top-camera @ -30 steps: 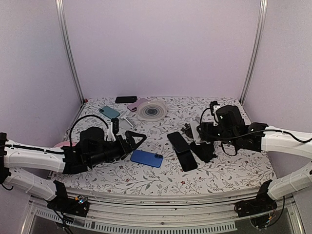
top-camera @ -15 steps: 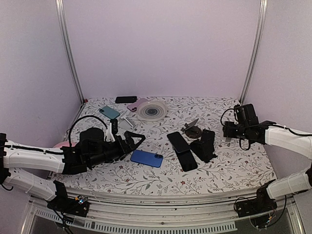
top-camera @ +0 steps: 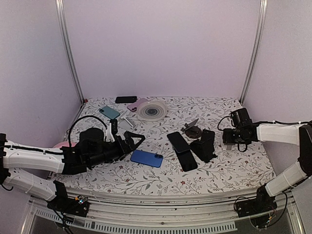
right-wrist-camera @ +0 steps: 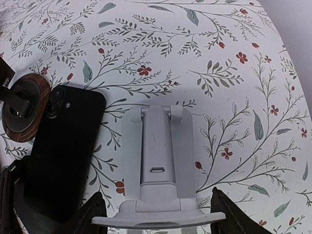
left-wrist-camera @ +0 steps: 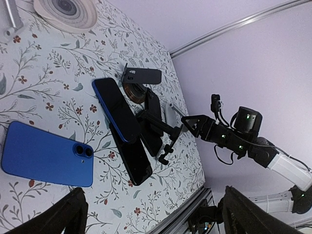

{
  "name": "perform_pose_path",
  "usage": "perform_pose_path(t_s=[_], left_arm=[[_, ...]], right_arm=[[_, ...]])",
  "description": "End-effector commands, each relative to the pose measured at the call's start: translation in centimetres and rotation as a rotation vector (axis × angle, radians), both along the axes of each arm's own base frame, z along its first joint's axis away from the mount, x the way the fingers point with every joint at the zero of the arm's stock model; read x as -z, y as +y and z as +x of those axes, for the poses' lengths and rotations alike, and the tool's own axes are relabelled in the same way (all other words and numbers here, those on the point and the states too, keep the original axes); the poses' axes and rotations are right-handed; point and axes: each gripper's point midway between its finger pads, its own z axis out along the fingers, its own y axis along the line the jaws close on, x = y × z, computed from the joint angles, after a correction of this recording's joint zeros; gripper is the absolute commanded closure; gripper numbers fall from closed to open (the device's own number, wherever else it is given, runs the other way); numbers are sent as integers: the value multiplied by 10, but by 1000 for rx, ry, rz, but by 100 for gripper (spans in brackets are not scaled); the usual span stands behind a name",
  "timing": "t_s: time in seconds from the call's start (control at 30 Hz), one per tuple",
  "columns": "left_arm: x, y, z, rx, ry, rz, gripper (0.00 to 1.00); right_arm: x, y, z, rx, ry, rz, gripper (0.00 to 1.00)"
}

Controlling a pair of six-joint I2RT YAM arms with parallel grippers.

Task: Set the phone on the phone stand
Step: Place the phone stand at the center of the board, then pick up the phone at the center of the board.

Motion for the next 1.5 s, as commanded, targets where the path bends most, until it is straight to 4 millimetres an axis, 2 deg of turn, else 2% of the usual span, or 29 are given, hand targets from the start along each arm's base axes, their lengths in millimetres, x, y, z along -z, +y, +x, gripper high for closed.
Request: perform_pose_path(t_s=[0.0, 0.33, 0.6, 1.0, 1.47], left_arm=[[3, 7, 1, -15, -10, 19, 3], [4, 6, 2, -15, -9, 21, 3], [6, 4, 2, -9, -6, 23, 3], [5, 4, 2, -7, -9, 23, 3], [7, 4, 1, 0, -13, 38, 3]], right_arm=[[3, 2, 10, -12, 4, -11, 60], [4, 0, 10, -10, 26, -32, 21], [-4, 1, 10, -13, 27, -21, 0], [-31, 0, 11, 4, -31, -6, 1], [-64, 1, 1, 3, -104, 29, 1]])
